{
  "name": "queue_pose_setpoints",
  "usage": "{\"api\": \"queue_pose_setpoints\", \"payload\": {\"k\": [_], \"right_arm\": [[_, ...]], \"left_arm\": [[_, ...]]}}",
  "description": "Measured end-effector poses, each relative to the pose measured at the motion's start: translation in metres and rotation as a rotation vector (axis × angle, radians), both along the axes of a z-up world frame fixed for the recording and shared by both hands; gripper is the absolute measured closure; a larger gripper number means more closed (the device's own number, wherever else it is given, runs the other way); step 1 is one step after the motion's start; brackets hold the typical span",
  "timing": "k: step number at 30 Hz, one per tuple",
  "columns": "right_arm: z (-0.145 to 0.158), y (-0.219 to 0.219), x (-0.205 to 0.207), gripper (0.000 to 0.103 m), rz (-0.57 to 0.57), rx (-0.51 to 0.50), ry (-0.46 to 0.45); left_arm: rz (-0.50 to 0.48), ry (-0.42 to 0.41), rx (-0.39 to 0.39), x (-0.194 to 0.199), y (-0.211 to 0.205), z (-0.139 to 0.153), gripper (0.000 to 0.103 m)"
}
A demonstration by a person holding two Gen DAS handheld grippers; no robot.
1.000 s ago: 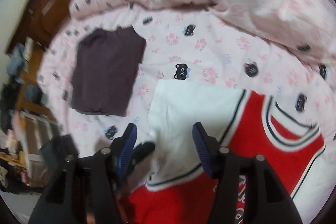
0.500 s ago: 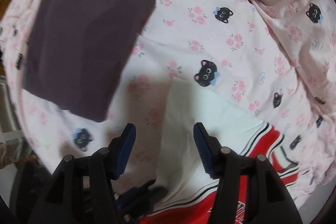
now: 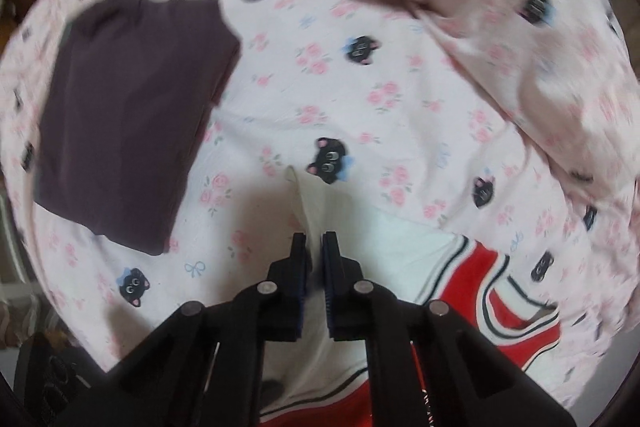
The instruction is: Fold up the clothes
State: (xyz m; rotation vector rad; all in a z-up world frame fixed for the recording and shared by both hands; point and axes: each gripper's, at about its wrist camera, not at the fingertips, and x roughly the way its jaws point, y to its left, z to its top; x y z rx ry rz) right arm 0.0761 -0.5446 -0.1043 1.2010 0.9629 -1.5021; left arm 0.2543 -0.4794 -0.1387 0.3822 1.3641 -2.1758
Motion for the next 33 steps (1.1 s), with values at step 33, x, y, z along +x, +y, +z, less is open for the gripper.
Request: {"api": "queue_pose_setpoints", "payload": {"k": [33], "right_arm": [[-0.054,0.195,-0.098,0.093,-0.674,-0.485,-0.489]], "left_arm": [[-0.422,-0.404,-0.337,-0.070,0.068,0.012,0.100]]}}
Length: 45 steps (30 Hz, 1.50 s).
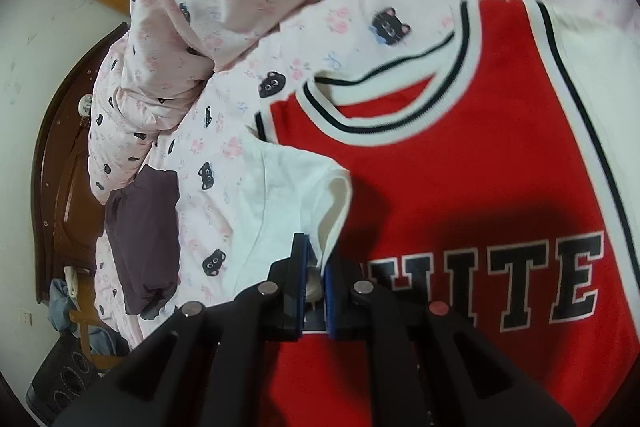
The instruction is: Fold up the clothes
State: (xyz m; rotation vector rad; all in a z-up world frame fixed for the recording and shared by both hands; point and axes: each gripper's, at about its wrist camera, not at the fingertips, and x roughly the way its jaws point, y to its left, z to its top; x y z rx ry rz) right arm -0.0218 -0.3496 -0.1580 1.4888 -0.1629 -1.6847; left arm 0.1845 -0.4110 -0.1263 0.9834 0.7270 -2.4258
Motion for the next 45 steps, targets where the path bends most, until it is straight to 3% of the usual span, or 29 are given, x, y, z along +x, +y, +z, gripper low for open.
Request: {"api": "queue_pose_setpoints", "payload": {"k": [5,9,12,17,21,24,28,30,31,32,37,40,45], "right_arm": [[-0.004,-0.003,-0.002,0.092,0.014,-0.032,-0.008],[-0.004,-0.004,-0.002,0.092,0.011,-0.024,0.000],[-0.006,-0.001,-0.002,0.092,0.010,-0.020,0.001],[-0.010,0.005,-0.004,0.092,0.002,-0.016,0.002],[-0.011,0.009,-0.004,0.091,-0.002,-0.008,0.013],[-0.009,0.013,-0.004,0.091,-0.003,0.007,0.041],[0.000,0.020,-0.008,0.091,-0.027,0.055,0.118],[0.013,0.019,-0.012,0.085,-0.027,0.066,0.187],[0.020,0.018,-0.014,0.077,-0.024,0.068,0.221],[0.026,0.015,-0.016,0.070,-0.013,0.062,0.236],[0.052,-0.030,-0.018,0.070,0.123,0.004,0.248],[0.057,-0.065,-0.009,0.070,0.241,-0.048,0.181],[0.040,-0.105,0.002,0.070,0.334,0.023,0.158]], "left_arm": [[-0.023,0.017,0.059,0.006,-0.005,0.003,0.099],[-0.094,0.084,0.107,0.021,-0.011,0.018,0.098],[-0.044,0.139,0.131,0.037,-0.028,0.024,0.096],[0.052,0.154,0.189,0.040,-0.050,0.012,0.096],[0.040,0.155,0.205,0.023,-0.047,0.003,0.096],[0.008,0.130,0.189,0.007,-0.036,-0.003,0.096],[0.028,0.010,0.158,-0.008,-0.029,-0.022,0.096],[0.035,0.001,0.153,-0.009,-0.026,-0.024,0.096],[0.035,-0.002,0.149,-0.010,-0.025,-0.024,0.096],[0.035,-0.003,0.149,-0.009,-0.025,-0.024,0.096],[0.043,0.017,0.180,-0.005,-0.027,-0.024,0.096],[0.042,0.018,0.178,-0.005,-0.027,-0.024,0.096],[0.041,0.027,0.183,-0.004,-0.027,-0.023,0.096]]}}
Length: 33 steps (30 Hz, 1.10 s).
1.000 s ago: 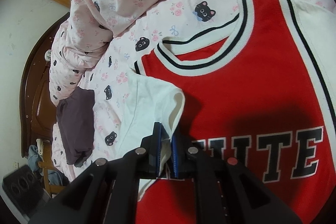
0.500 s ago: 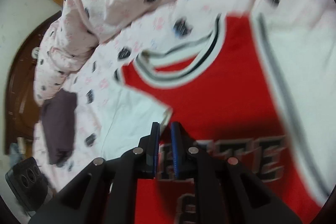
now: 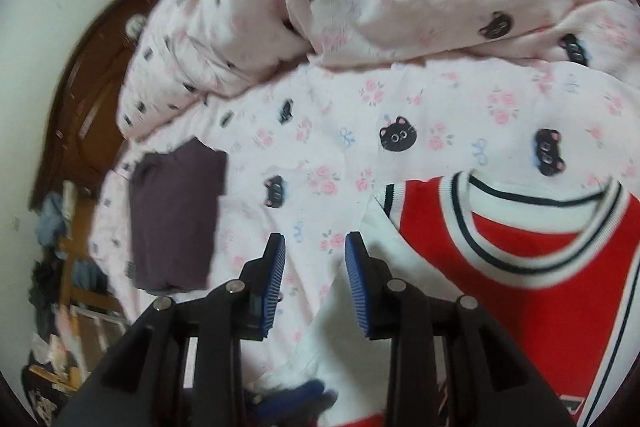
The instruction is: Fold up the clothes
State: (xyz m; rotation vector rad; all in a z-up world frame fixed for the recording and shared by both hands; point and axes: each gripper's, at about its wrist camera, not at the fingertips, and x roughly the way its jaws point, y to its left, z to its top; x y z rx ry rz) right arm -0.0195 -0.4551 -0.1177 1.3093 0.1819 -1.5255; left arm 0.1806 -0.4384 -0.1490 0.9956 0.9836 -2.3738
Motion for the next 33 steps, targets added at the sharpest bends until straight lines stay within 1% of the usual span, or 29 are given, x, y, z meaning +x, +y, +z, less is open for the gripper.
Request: {"api": "queue_pose_setpoints", "payload": {"k": [2,6,10,15,18,21,23,24,27,29,32,33], "right_arm": [[-0.012,-0.009,-0.001,0.070,-0.002,0.042,0.002],[-0.028,-0.019,-0.010,0.070,-0.024,0.085,0.017],[-0.039,-0.028,-0.019,0.072,-0.033,0.091,0.021],[-0.042,-0.025,-0.026,0.072,-0.021,0.072,0.013],[-0.029,-0.011,-0.028,0.070,-0.018,0.013,0.012],[-0.011,0.013,-0.025,0.069,0.014,-0.072,-0.010],[-0.005,0.024,-0.020,0.063,0.047,-0.088,-0.020],[-0.002,0.030,-0.017,0.063,0.063,-0.093,-0.025],[-0.006,0.045,-0.006,0.063,0.118,-0.071,-0.043],[-0.015,0.054,0.001,0.063,0.141,-0.027,-0.026],[-0.031,0.065,0.005,0.063,0.138,0.033,0.003],[-0.037,0.069,0.003,0.065,0.131,0.045,0.008]], "left_arm": [[0.000,0.004,0.004,0.001,0.000,0.000,0.096],[-0.004,0.002,0.004,0.000,0.000,0.000,0.096],[-0.007,-0.003,0.001,-0.001,0.000,0.000,0.096],[-0.011,-0.003,0.000,0.000,0.000,0.000,0.096],[-0.006,0.019,0.006,0.003,-0.001,0.003,0.096],[0.003,0.054,0.002,0.009,-0.001,0.011,0.096],[0.014,0.068,-0.011,0.011,-0.002,0.015,0.096],[0.019,0.067,-0.011,0.010,-0.004,0.015,0.096],[0.026,0.048,0.000,0.010,-0.003,0.010,0.096],[0.023,0.027,0.005,0.007,-0.003,0.006,0.096],[0.016,-0.003,0.004,0.002,-0.001,0.001,0.096],[0.015,-0.007,0.003,0.002,-0.001,0.000,0.096]]}}
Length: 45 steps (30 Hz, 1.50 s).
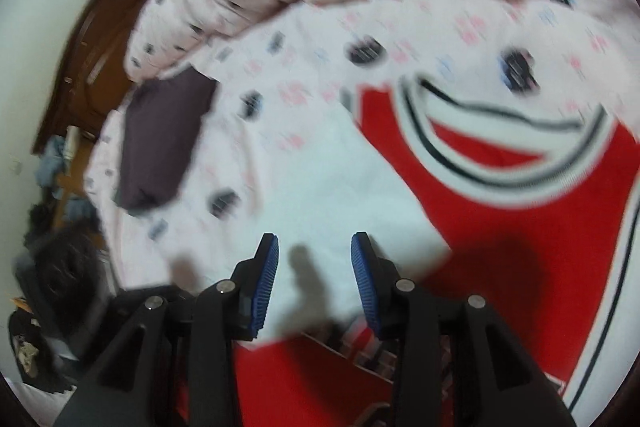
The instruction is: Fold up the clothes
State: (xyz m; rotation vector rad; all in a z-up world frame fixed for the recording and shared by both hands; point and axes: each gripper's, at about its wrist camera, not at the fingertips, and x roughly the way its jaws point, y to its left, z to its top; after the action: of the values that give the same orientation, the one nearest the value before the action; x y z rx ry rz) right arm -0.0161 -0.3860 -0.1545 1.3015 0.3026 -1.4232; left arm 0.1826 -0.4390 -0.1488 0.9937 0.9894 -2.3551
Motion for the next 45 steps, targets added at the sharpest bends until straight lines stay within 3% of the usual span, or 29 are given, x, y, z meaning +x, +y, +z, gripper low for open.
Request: {"api": "queue_pose_setpoints", "payload": {"k": [4,8,9,13,16,24,27,30,38,45], "right_arm": [[-0.010,0.014,-0.005,0.065,-0.027,-0.013,-0.021],[0.016,0.037,-0.012,0.063,-0.059,-0.102,-0.036],[0.023,0.047,-0.017,0.063,-0.079,-0.121,-0.034],[0.056,0.099,-0.046,0.058,-0.190,-0.186,-0.002],[0.070,0.141,-0.073,0.051,-0.288,-0.174,0.054],[0.053,0.226,-0.129,0.049,-0.480,-0.122,0.059],[0.044,0.246,-0.143,0.042,-0.529,-0.124,0.074],[0.039,0.259,-0.152,0.036,-0.566,-0.143,0.075],[0.024,0.280,-0.180,0.035,-0.640,-0.144,0.005],[0.023,0.300,-0.195,0.035,-0.722,-0.196,-0.078]], "left_arm": [[0.007,-0.004,-0.002,0.000,0.001,0.001,0.096],[0.011,0.038,-0.049,-0.001,0.006,0.015,0.095],[0.003,0.050,-0.075,-0.002,0.010,0.020,0.093],[-0.058,0.099,-0.172,-0.013,0.033,0.038,0.069],[-0.124,0.110,-0.212,-0.027,0.055,0.042,0.067],[-0.303,0.047,-0.327,-0.081,0.126,0.038,0.066],[-0.369,0.022,-0.394,-0.103,0.151,0.040,0.062],[-0.432,-0.007,-0.452,-0.124,0.174,0.040,0.061],[-0.591,-0.103,-0.583,-0.192,0.226,0.033,0.060],[-0.678,-0.228,-0.664,-0.234,0.245,0.012,0.060]]}}
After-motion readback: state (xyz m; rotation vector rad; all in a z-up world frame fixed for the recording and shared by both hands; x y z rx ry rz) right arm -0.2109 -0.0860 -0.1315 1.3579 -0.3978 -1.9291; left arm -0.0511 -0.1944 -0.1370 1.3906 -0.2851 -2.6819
